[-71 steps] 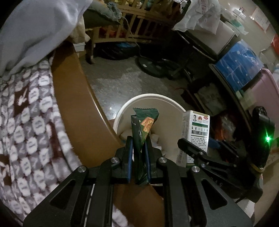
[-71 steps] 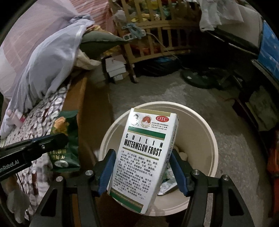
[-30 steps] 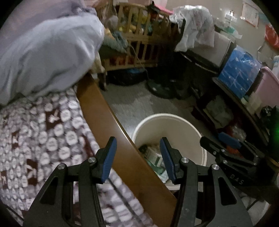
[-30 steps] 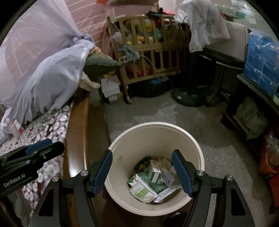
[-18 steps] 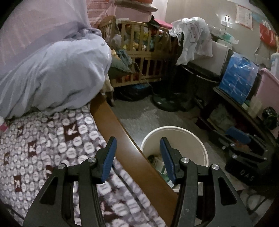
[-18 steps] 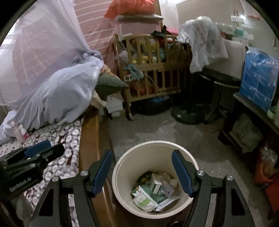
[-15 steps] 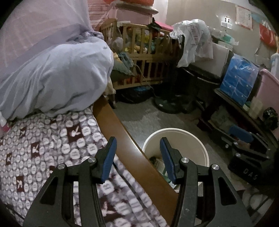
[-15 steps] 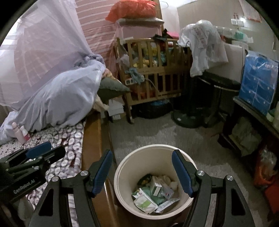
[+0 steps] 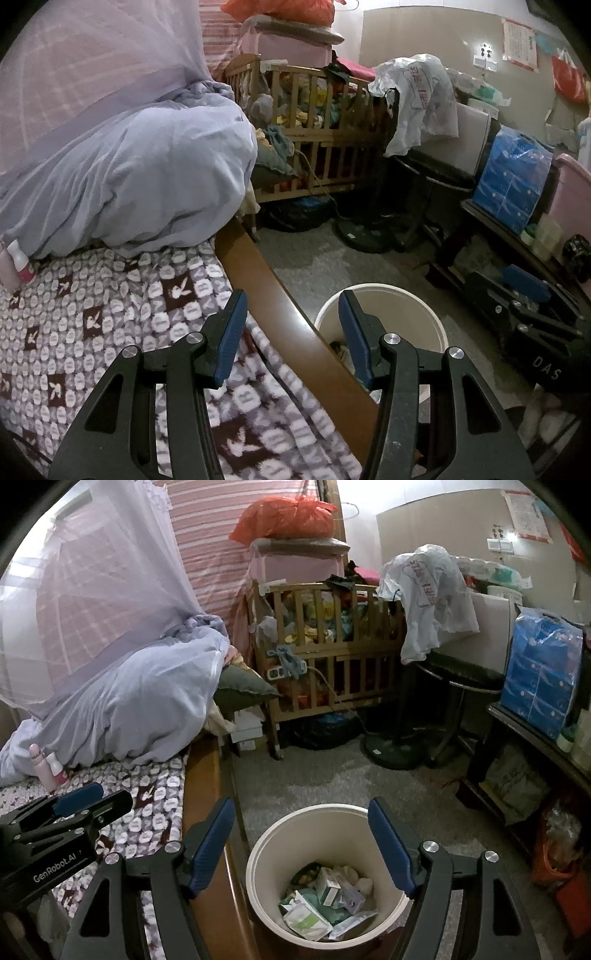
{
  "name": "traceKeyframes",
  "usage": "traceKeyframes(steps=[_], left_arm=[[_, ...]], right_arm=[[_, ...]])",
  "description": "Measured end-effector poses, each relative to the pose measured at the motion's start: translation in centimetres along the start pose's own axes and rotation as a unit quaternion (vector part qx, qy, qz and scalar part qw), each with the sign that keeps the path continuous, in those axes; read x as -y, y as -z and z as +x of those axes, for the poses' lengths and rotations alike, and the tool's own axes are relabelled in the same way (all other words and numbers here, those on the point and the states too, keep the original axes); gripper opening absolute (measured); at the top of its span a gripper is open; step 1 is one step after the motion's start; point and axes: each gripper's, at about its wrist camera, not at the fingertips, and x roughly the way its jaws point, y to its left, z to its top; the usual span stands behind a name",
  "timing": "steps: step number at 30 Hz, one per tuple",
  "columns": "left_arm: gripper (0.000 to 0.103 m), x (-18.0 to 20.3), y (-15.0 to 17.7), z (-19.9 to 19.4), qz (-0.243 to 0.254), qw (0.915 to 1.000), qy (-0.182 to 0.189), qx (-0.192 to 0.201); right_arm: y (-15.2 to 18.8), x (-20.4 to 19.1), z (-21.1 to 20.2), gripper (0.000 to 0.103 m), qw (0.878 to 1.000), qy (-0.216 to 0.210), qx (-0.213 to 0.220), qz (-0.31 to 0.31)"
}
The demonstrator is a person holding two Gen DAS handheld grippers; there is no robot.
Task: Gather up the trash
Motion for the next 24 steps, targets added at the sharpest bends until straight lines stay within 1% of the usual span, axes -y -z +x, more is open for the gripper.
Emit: traceKeyframes(steps=[13, 24], left_arm=[[0.05, 0.09, -0.21, -0.37, 0.004, 0.9999, -0.005, 0.009], [0.05, 0.31, -0.28, -0.38, 0.007, 0.9999, -0.001, 0.01]], right_arm=[[-0.05, -0.07, -0.12, 0.075, 1.0, 0.002, 0.001, 0.0], [-0.32, 0.36, -0.25, 0.075, 1.0, 0.001, 0.0, 0.001]])
